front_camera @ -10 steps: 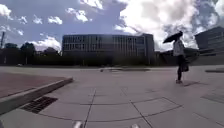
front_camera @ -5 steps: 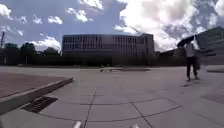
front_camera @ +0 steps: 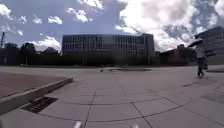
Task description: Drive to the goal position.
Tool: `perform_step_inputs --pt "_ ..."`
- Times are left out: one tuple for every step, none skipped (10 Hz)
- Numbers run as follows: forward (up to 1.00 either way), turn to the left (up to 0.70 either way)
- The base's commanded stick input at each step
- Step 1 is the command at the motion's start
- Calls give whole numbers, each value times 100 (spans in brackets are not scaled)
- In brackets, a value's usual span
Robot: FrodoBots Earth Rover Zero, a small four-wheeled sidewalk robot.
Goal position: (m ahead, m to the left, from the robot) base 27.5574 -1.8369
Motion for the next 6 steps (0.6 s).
perform_step_inputs --pt "6 0" --pt "5 0" --pt "5 0" --pt "6 0" --pt "5 0" --pt "6 0"
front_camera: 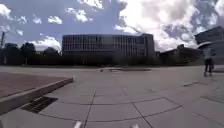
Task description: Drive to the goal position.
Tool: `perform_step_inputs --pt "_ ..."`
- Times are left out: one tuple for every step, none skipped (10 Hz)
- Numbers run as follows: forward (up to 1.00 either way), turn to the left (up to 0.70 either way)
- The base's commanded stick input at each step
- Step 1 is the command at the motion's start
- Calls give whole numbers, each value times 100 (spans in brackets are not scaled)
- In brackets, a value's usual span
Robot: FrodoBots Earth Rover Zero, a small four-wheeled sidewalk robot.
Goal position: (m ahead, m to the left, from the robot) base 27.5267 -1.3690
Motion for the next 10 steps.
perform_step_inputs --pt "6 0" --pt "6 0" --pt "5 0" --pt "5 0" --pt "6 0" --pt "6 0" --pt "5 0" --pt "6 0" --pt "5 0" --pt "5 0"
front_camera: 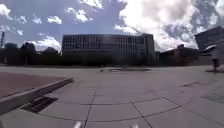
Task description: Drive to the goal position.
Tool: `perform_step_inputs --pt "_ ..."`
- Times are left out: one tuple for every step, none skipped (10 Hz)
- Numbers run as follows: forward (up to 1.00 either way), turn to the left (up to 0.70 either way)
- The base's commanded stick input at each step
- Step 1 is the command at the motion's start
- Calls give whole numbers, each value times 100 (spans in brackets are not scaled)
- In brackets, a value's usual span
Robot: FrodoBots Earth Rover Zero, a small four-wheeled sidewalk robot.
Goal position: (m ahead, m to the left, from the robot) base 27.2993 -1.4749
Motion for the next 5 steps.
perform_step_inputs --pt "6 0" --pt "5 0" --pt "5 0" --pt "5 0" --pt "5 0"
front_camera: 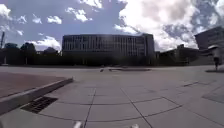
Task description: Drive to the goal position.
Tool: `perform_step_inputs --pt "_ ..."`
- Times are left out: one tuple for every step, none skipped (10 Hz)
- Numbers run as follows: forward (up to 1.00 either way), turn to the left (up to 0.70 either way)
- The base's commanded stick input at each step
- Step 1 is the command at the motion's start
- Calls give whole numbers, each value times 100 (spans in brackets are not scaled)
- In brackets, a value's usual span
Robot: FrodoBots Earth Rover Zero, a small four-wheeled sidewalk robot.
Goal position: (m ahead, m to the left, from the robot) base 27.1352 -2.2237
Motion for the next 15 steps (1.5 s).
perform_step_inputs --pt "6 0" --pt "5 0" --pt "5 0" --pt "6 0" --pt "6 0" --pt "5 0" --pt "6 0" --pt "5 0" --pt "6 0" --pt "5 0" --pt "5 0" --pt "6 0" --pt "6 0" --pt "6 0" --pt "6 0"
